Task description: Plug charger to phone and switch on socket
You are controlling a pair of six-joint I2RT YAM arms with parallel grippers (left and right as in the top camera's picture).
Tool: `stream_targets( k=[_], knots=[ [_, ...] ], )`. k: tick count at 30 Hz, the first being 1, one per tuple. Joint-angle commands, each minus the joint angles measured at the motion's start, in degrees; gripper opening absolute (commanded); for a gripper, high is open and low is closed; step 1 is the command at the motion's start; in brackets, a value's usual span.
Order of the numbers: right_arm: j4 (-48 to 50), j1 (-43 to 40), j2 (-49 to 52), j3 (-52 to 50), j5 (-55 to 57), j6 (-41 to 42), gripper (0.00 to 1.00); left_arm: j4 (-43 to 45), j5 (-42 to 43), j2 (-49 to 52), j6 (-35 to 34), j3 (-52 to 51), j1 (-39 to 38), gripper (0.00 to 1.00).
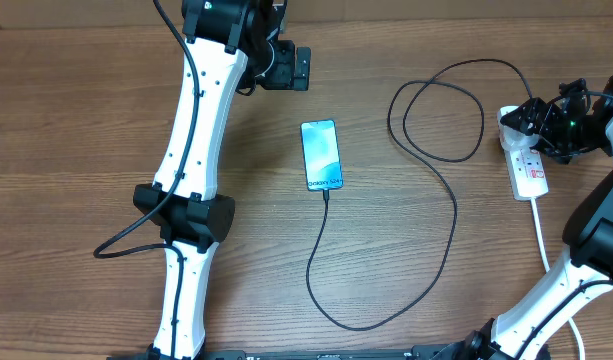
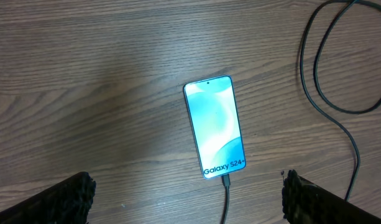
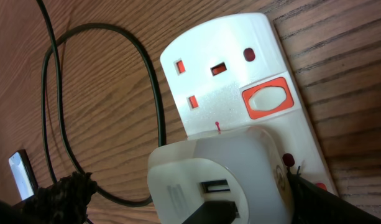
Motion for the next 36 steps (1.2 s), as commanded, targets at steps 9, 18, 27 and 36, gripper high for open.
stream_targets(
  k=[9,18,27,36],
  knots=[
    [-3.7,-0.5,1.9,1.2,2.8,2.3,1.00,-0.1,-0.8,-0.2,0.9,1.0,0.3,1.00],
    [-5.6,-0.6,1.9,3.7,5.3,2.3,1.00,-0.1,-0.8,-0.2,0.9,1.0,0.3,1.00],
    [-1.7,-0.6,1.9,3.7,0.7,-0.3,1.00,-0.1,-0.8,-0.2,0.9,1.0,0.3,1.00],
    [-3.0,-0.6,1.9,3.7,0.2,0.4,1.00,-0.1,-0.8,-0.2,0.9,1.0,0.3,1.00]
  ],
)
